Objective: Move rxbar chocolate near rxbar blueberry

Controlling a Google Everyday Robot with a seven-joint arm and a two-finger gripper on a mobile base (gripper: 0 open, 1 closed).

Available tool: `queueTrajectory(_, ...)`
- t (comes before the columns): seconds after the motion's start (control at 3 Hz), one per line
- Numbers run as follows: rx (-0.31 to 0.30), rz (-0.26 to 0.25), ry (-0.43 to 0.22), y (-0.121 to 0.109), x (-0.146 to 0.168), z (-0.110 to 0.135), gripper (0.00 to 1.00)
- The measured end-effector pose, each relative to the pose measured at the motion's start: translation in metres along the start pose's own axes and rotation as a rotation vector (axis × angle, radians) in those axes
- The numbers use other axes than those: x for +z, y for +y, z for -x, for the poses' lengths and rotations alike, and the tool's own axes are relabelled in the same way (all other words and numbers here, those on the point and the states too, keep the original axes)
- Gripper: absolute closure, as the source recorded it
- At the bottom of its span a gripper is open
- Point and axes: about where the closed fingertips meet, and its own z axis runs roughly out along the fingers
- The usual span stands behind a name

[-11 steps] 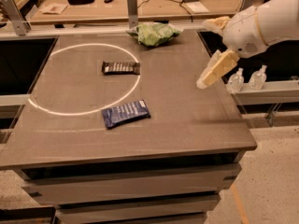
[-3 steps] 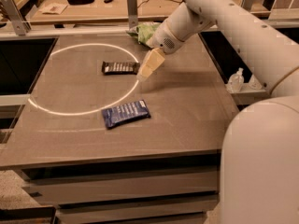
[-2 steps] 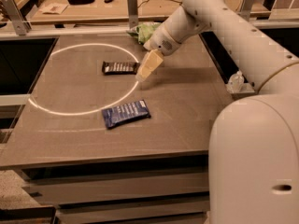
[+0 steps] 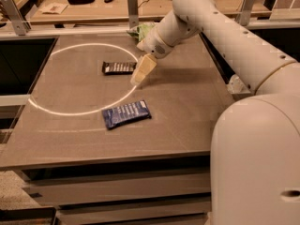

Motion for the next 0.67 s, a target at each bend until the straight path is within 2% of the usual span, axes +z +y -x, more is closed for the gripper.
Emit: queueTrajectory(0.67, -0.016, 0.037, 0.014, 0.0, 0.029, 0.014, 0.0)
